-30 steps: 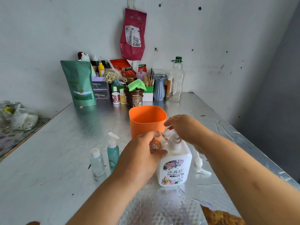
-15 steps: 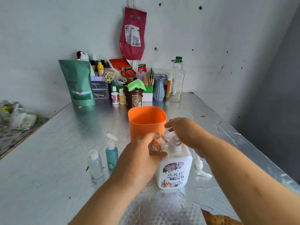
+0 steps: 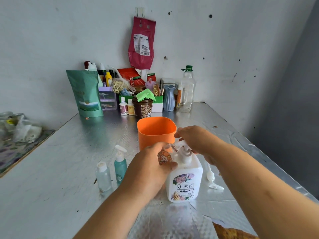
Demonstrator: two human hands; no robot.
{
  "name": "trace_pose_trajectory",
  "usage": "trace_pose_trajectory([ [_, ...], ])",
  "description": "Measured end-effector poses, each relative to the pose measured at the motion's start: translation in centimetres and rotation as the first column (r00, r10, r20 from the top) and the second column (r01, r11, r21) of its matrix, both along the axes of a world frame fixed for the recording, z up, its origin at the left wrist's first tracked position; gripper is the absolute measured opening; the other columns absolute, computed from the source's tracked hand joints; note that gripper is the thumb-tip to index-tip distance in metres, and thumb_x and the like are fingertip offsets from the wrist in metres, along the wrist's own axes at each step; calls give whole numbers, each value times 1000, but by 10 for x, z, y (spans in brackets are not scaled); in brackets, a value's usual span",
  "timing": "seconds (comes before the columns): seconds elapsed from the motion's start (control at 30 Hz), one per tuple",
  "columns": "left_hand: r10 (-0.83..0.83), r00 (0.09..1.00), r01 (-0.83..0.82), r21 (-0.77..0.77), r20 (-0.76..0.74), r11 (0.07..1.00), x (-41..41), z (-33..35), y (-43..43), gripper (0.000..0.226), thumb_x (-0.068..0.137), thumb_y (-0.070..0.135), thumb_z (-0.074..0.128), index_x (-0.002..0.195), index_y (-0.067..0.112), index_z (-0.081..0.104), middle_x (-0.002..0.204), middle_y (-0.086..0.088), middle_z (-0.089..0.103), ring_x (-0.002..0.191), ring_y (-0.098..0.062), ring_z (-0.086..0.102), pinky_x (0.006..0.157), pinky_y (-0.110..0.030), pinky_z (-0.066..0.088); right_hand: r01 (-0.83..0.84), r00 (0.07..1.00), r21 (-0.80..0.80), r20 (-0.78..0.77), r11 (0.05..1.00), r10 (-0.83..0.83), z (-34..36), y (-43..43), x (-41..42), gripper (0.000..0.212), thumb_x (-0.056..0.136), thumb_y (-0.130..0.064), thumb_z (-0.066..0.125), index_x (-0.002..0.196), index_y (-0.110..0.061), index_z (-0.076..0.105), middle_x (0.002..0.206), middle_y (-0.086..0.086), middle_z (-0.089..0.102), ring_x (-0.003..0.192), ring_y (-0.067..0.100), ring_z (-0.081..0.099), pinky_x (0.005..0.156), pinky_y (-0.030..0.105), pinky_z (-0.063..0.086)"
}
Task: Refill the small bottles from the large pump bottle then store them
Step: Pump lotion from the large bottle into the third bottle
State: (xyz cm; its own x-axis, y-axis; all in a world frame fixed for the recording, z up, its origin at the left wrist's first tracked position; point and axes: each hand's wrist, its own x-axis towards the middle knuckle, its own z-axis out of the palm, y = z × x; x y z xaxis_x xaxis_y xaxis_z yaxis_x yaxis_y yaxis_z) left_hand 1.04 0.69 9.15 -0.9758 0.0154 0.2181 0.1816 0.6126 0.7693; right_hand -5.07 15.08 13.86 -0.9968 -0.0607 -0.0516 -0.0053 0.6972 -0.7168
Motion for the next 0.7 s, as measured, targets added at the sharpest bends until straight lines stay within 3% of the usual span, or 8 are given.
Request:
trace_pose_trajectory([
  [0.2,1,1000,-1,-6,7,1000,-2,-1,0,33,82,32,76,112,35,62,112,16,67,101,-9,62,89,-33,51,31,999,-61,10,998,-30,-3,-2,-1,37,103,-17,29,127,-1,53,125,25,56,116,39,53,99,45,44],
  [0.37,5,1000,-5,9,2,1000,-3,-7,1,39,80,34,77,115,37,61,109,17,69,100,-6,64,89,-33,52,-4,1000,57,-10,998,4,-6,-1,0,53,103,-35,22,124,3,52,121,29,56,114,43,53,97,46,44],
  [0.53,3,1000,-3,6,18,1000,-3,-11,0,39,80,31,78,115,36,62,108,16,69,102,-9,64,90,-35,52,8,1000,22,16,1000,-8,-12,-4,-1,40,104,-20,22,128,0,48,123,27,55,114,41,53,99,47,43],
  [0.7,-1,1000,1,1,15,1000,-2,-7,-2,37,81,32,77,114,36,61,113,14,68,103,-10,63,91,-36,52,-36,999,97,-12,995,38,-3,-3,0,54,103,-38,22,120,2,55,119,26,58,112,41,55,96,45,45],
])
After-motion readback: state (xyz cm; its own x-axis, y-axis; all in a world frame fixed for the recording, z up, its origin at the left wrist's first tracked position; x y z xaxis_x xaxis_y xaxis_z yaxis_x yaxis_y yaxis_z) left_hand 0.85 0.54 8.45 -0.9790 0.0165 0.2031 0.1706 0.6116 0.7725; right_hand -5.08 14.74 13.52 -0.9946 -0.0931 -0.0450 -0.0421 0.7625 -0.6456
